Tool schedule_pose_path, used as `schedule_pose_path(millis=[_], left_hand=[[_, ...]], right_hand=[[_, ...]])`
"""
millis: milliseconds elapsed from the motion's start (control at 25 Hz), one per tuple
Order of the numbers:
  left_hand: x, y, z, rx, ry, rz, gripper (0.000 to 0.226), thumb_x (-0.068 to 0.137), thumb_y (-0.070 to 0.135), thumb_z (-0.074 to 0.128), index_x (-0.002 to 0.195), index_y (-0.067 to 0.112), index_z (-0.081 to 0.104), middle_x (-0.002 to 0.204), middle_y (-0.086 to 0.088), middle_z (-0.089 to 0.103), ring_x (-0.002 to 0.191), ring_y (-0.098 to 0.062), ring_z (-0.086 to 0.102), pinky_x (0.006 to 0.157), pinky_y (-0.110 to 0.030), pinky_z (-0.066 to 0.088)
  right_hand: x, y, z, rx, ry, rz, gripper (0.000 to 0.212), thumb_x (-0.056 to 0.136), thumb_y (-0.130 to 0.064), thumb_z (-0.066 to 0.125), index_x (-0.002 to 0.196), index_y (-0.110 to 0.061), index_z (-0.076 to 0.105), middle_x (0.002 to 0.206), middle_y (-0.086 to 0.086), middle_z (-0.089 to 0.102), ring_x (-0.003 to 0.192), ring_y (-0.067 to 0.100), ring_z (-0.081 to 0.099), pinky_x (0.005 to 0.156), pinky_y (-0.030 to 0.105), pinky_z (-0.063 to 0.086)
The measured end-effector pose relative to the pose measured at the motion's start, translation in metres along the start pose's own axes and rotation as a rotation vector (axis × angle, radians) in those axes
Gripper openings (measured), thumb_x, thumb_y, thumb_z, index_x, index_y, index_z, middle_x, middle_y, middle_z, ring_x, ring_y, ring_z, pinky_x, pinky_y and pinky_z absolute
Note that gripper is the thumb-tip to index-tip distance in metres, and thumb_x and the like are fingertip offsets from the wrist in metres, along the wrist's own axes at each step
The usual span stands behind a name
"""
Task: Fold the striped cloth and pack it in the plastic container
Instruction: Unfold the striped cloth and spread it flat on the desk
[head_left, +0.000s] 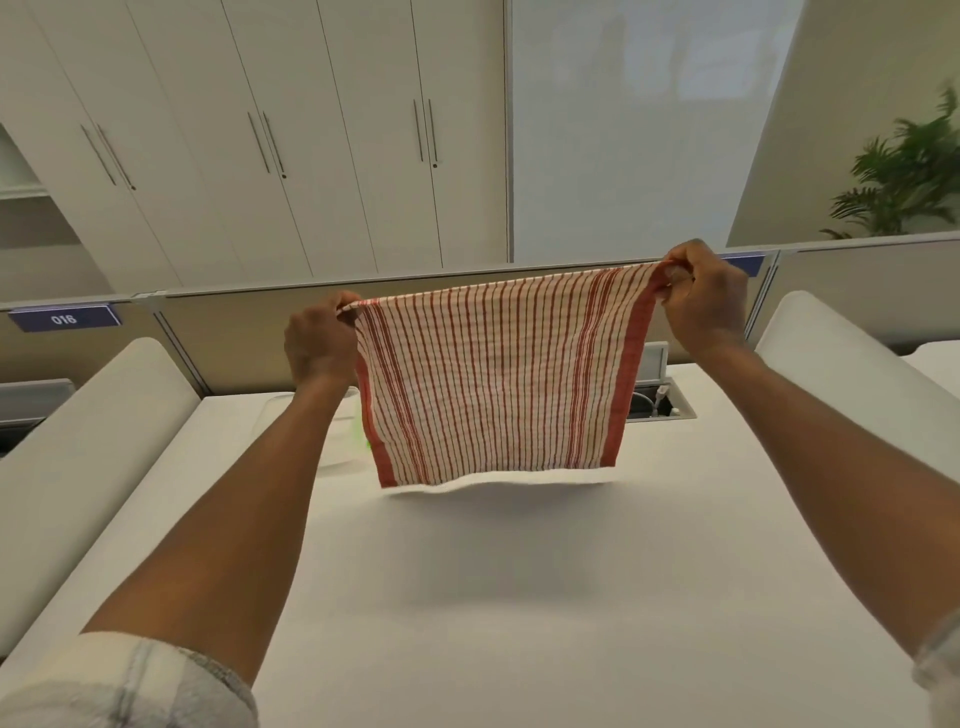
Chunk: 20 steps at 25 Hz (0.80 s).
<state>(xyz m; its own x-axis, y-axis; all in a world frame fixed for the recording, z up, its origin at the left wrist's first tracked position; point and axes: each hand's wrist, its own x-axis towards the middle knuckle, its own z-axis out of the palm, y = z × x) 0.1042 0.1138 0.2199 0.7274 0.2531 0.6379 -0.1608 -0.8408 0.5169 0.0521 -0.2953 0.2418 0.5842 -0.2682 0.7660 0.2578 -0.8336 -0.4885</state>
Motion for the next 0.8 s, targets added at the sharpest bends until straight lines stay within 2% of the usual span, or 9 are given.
schedule_pose_path(millis=[120, 200, 280, 320, 360, 440, 520, 600, 800], left_hand=[[0.004, -0.001, -0.009, -0.083, 0.006, 0.101, 0.016, 0.091, 0.020, 0.062, 0.101, 0.018, 0.074, 0.093, -0.007, 0.077, 0.079, -0.025, 0.069, 0.067, -0.032, 0.052], [-0.002, -0.010, -0.017, -0.219, -0.065, 0.146, 0.016, 0.086, 0.013, 0.067, 0.096, 0.021, 0.076, 0.088, -0.002, 0.077, 0.074, -0.015, 0.069, 0.068, -0.028, 0.053], [-0.018, -0.022, -0.026, -0.361, -0.179, 0.107, 0.022, 0.080, 0.008, 0.072, 0.086, 0.029, 0.074, 0.075, 0.015, 0.074, 0.064, 0.005, 0.063, 0.066, -0.019, 0.053], [-0.029, -0.030, -0.030, -0.412, -0.250, 0.059, 0.025, 0.078, 0.005, 0.073, 0.081, 0.030, 0.073, 0.068, 0.021, 0.071, 0.060, 0.008, 0.062, 0.063, -0.014, 0.052], [-0.041, -0.037, -0.034, -0.457, -0.324, 0.004, 0.029, 0.077, 0.000, 0.074, 0.078, 0.029, 0.073, 0.064, 0.023, 0.070, 0.058, 0.008, 0.062, 0.060, -0.012, 0.052], [-0.066, -0.052, -0.038, -0.517, -0.452, -0.090, 0.039, 0.074, -0.014, 0.070, 0.071, 0.025, 0.073, 0.062, 0.019, 0.071, 0.057, 0.003, 0.064, 0.059, -0.013, 0.054], [-0.091, -0.071, -0.039, -0.536, -0.583, -0.169, 0.051, 0.071, -0.026, 0.061, 0.063, 0.023, 0.074, 0.061, 0.014, 0.071, 0.059, 0.000, 0.064, 0.059, -0.012, 0.053], [-0.114, -0.089, -0.039, -0.530, -0.726, -0.237, 0.055, 0.072, -0.028, 0.059, 0.059, 0.022, 0.075, 0.059, 0.008, 0.071, 0.058, -0.003, 0.063, 0.057, -0.015, 0.053], [-0.159, -0.130, -0.040, -0.403, -0.952, -0.360, 0.009, 0.076, -0.004, 0.077, 0.077, 0.005, 0.075, 0.066, -0.011, 0.068, 0.062, -0.020, 0.062, 0.054, -0.026, 0.052]], right_hand=[[-0.001, -0.008, -0.015, 0.048, 0.053, 0.042, 0.021, 0.093, -0.014, 0.047, 0.096, -0.003, 0.064, 0.090, 0.016, 0.072, 0.078, 0.024, 0.064, 0.067, 0.022, 0.044], [-0.013, -0.008, -0.029, 0.076, 0.066, 0.043, 0.028, 0.090, -0.022, 0.045, 0.097, -0.003, 0.064, 0.091, 0.016, 0.072, 0.080, 0.023, 0.064, 0.070, 0.023, 0.045], [-0.035, 0.000, -0.044, 0.053, 0.016, 0.031, 0.024, 0.091, -0.021, 0.049, 0.097, -0.003, 0.063, 0.092, 0.017, 0.072, 0.079, 0.022, 0.062, 0.070, 0.025, 0.045], [-0.049, 0.007, -0.050, 0.036, -0.030, 0.036, 0.016, 0.092, -0.014, 0.052, 0.096, -0.003, 0.063, 0.092, 0.018, 0.072, 0.078, 0.021, 0.060, 0.068, 0.023, 0.043], [-0.066, 0.016, -0.056, 0.037, -0.096, 0.051, 0.010, 0.092, -0.007, 0.054, 0.095, -0.005, 0.064, 0.091, 0.017, 0.072, 0.078, 0.021, 0.060, 0.065, 0.019, 0.042], [-0.099, 0.033, -0.064, 0.070, -0.254, 0.096, 0.022, 0.090, -0.001, 0.057, 0.089, -0.021, 0.065, 0.086, 0.006, 0.072, 0.075, 0.018, 0.062, 0.065, 0.010, 0.043], [-0.132, 0.047, -0.069, 0.101, -0.408, 0.184, 0.032, 0.088, -0.001, 0.060, 0.082, -0.032, 0.061, 0.081, -0.009, 0.070, 0.069, 0.013, 0.064, 0.065, 0.014, 0.048], [-0.162, 0.058, -0.073, 0.128, -0.541, 0.268, 0.034, 0.089, 0.001, 0.060, 0.080, -0.032, 0.061, 0.081, -0.019, 0.069, 0.068, 0.012, 0.066, 0.062, 0.018, 0.052], [-0.220, 0.075, -0.074, 0.106, -0.816, 0.334, 0.031, 0.088, -0.002, 0.063, 0.081, -0.033, 0.066, 0.080, -0.010, 0.072, 0.069, 0.015, 0.067, 0.066, 0.035, 0.058]])
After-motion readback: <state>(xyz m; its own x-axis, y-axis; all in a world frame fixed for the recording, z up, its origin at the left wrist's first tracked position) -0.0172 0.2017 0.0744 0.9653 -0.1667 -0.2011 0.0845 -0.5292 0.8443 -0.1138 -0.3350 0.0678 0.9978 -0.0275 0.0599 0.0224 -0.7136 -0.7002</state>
